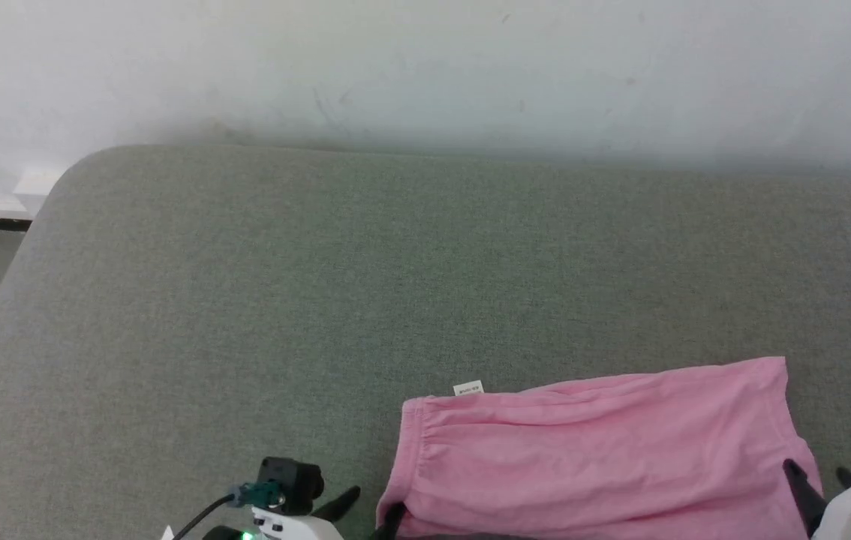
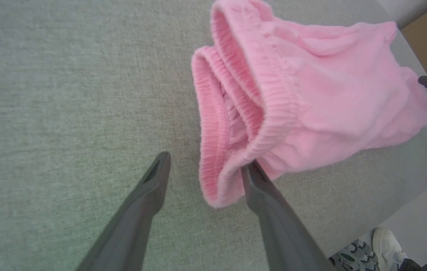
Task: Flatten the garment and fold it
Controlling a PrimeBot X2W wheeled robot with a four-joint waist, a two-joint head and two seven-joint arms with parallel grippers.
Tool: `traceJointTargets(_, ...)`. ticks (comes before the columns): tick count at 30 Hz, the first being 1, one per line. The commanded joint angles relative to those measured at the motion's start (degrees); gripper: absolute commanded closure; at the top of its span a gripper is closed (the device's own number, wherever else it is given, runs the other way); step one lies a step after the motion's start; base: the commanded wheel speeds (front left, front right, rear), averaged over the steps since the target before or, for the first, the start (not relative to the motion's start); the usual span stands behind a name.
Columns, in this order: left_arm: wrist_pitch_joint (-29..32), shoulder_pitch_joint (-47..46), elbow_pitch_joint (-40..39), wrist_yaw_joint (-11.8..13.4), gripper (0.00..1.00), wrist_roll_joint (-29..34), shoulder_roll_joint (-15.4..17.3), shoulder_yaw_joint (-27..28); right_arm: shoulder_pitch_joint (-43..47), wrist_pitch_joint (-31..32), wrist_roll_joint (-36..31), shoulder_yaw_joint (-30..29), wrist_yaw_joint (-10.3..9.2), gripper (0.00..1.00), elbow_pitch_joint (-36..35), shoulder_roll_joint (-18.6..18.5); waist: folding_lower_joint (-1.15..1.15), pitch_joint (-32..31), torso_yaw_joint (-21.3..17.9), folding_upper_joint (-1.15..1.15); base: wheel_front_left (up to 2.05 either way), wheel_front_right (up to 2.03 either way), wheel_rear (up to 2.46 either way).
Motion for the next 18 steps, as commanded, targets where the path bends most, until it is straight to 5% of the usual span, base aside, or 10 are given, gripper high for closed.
traceJointTargets(1,-1.0,-0.3,-0.3,0.3,0.0,0.8,0.4,0.4,0.3,-0.6,-0.3,0.1,-0.11,0.0,-0.5,-0.5,0.0,-0.7,0.2,0.0,0.0,0.0,0.0)
traceJointTargets(10,-15.0,1.0,-6.6,2.5,0.0,4.5,2.3,5.9,0.8,-6.6,-0.2,2.9,-0.11,0.0,-5.2,-4.6,0.0,-3.7,0.9,0.0,0.0,0.0,0.0)
traceJointTargets(14,-25.6,-0.1,-7.3,6.7,0.0,10.5,2.3,9.8,1.4,-7.5,-0.8,3.8,-0.11,0.0,-3.4,-5.5,0.0,-4.1,1.3,0.0,0.0,0.0,0.0)
traceJointTargets(18,-27.9,-0.7,-7.6,9.9,0.0,17.5,1.6,12.7,0.5,-6.9,-0.9,4.2,-0.11,0.0,0.3,-5.4,0.0,-3.8,1.5,0.0,0.0,0.0,0.0)
